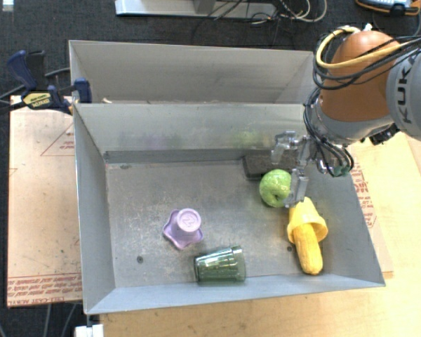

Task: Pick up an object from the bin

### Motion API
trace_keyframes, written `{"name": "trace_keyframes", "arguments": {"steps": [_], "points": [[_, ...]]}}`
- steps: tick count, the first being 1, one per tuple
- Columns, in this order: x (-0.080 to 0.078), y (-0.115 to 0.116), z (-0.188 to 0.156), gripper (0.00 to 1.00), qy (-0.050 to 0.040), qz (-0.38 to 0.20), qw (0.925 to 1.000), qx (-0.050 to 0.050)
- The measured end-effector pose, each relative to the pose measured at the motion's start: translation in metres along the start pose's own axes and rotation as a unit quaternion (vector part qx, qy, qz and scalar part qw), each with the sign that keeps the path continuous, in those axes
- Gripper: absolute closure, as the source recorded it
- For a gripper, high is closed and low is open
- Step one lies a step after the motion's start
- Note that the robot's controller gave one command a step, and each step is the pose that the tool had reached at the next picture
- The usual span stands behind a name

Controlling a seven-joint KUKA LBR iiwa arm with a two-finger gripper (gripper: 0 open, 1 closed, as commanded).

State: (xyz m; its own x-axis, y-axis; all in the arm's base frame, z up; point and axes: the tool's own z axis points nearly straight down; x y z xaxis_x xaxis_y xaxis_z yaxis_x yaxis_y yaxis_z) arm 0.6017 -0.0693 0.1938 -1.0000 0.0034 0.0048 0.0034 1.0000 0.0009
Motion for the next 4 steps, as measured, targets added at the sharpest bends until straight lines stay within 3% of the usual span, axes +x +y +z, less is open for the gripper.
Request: {"name": "trace_keyframes", "arguments": {"steps": [1, 2, 3, 4], "points": [[-0.001, 0.000, -0.005, 0.00, -0.0032, -0.001, 1.0000, 0.000], [-0.013, -0.010, 0.036, 0.00, -0.0075, -0.021, 0.9997, 0.001], [-0.021, -0.032, 0.113, 1.00, -0.0077, 0.089, 0.9960, -0.004], [-0.021, -0.032, 0.113, 1.00, -0.0078, 0.089, 0.9960, -0.004]]}}
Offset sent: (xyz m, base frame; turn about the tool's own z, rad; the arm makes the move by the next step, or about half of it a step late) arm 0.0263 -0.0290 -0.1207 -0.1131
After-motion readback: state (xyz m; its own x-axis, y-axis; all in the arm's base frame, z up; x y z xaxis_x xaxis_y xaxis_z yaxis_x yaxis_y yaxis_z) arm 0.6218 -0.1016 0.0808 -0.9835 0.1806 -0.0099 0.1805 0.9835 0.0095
